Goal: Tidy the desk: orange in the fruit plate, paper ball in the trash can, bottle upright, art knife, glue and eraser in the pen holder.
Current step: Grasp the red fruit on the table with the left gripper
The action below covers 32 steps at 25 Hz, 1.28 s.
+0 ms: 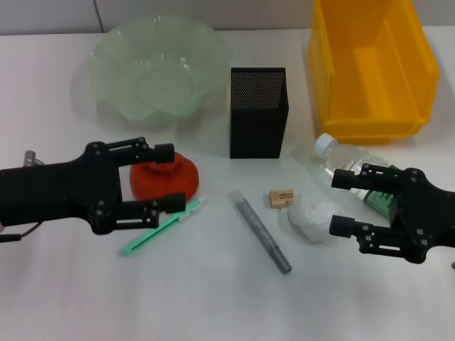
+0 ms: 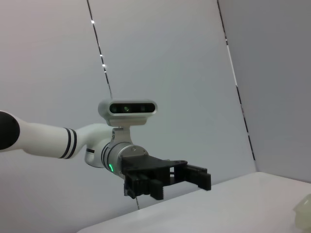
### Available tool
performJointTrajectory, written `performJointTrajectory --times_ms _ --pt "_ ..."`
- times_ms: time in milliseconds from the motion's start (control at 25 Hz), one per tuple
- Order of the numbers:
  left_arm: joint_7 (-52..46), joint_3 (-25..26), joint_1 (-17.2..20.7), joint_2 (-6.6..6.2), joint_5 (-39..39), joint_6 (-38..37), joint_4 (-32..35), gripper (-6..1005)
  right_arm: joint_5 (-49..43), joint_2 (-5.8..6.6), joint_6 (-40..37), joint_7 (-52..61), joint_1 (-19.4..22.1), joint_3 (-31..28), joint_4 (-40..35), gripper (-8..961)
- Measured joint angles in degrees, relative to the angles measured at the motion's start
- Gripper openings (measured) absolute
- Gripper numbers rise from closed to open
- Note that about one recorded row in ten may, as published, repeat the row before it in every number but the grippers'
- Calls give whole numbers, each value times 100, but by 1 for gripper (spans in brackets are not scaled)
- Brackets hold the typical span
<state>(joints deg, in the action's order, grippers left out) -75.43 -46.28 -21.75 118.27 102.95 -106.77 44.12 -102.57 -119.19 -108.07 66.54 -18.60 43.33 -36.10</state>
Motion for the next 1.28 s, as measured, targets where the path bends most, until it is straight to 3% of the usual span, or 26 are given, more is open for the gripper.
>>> performJointTrajectory --times_ms 160,400,440,880,1280 --pt "0 0 0 0 0 0 0 781 0 1 15 -40 17 -1 54 686" --pt "507 337 2 23 -25 672 -347 778 0 2 25 -202 5 -35 241 684" --pt "715 356 -31 24 -53 1143 -585 777 0 1 27 -231 -12 -41 296 684" --pt "1243 295 -333 38 -117 2867 -1623 775 25 -8 43 -282 -40 -1 340 679" --pt "1554 282 -396 42 -107 3188 -2010 775 50 -8 94 -283 -95 -5 493 675"
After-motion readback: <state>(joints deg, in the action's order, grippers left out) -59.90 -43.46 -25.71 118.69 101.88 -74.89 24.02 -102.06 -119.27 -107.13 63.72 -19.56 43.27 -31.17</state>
